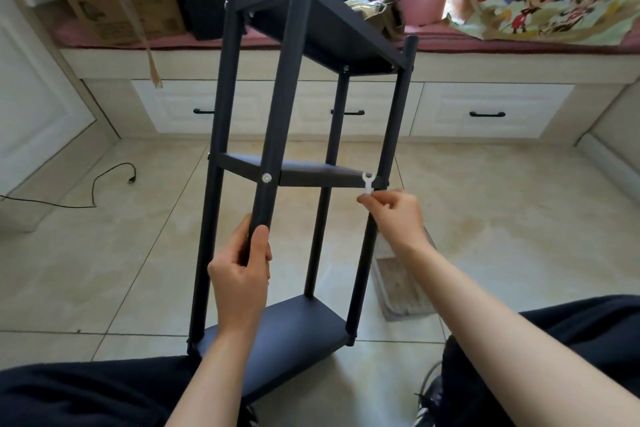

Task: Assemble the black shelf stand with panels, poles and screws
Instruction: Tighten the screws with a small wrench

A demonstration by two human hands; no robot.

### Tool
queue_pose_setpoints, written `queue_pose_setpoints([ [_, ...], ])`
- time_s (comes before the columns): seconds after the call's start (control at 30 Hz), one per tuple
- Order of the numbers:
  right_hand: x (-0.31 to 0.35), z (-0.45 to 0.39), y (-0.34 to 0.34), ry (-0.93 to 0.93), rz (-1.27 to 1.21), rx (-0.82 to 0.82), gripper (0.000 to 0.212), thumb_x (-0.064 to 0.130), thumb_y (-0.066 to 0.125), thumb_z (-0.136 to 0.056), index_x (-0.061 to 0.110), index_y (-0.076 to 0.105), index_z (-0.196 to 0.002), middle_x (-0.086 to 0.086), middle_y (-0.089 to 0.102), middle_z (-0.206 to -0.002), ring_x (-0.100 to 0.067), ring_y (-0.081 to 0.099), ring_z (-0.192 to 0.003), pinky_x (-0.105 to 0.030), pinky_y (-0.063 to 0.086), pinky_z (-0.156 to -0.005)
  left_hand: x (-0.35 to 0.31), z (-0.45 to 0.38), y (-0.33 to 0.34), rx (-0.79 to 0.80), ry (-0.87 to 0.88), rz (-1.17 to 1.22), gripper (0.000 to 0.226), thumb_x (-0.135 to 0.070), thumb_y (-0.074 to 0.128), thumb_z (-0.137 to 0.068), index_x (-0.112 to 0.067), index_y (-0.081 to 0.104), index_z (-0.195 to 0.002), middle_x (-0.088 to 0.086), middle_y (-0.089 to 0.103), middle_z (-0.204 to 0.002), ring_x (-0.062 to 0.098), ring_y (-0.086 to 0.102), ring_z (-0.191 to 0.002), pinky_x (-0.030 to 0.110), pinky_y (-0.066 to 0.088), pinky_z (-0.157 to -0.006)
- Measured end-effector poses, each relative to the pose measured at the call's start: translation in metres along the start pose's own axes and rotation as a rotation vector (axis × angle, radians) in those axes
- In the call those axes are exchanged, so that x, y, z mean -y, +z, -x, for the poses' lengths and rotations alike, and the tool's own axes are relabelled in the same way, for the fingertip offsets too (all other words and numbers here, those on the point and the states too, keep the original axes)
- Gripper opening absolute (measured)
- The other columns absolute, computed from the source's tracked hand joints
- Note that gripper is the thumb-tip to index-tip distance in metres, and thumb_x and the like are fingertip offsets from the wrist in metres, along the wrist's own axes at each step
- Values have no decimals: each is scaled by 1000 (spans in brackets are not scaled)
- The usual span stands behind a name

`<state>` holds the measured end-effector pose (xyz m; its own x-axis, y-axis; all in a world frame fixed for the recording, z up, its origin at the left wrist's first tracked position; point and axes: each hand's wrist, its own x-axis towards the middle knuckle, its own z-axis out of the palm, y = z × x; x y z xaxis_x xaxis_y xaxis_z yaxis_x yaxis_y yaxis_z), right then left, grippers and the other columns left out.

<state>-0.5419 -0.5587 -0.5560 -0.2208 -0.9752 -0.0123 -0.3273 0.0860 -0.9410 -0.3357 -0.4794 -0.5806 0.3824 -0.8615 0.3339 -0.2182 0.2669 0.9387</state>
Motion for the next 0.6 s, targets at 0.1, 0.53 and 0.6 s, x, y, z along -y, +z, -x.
queue_pose_setpoints([
  [0.1,8,-22,-11,193,-104,-59,28,22,68,-92,8,68,-116,-1,60,-103,-16,51,-99,-29,37,-87,5,1,-6,3,8,-39,20,-52,49,-93,-36,61,-96,11,48,-60,27,42,-50,39,38,-45],
  [0.53,51,-83,3,265,-23,57,35,23,68,-93,11,62,-125,-7,57,-134,-26,49,-127,-33,39,-85,13,1,-20,-12,59,-221,17,-44,63,-96,-30,54,-90,3,47,-60,11,41,-43,19,33,-40],
  [0.6,52,-85,2,263,58,99,36,22,67,-93,9,62,-126,-8,57,-135,-27,51,-125,-35,42,-85,15,0,-22,-29,50,-236,12,-39,59,-97,-29,54,-92,-6,48,-58,12,43,-44,18,33,-41],
])
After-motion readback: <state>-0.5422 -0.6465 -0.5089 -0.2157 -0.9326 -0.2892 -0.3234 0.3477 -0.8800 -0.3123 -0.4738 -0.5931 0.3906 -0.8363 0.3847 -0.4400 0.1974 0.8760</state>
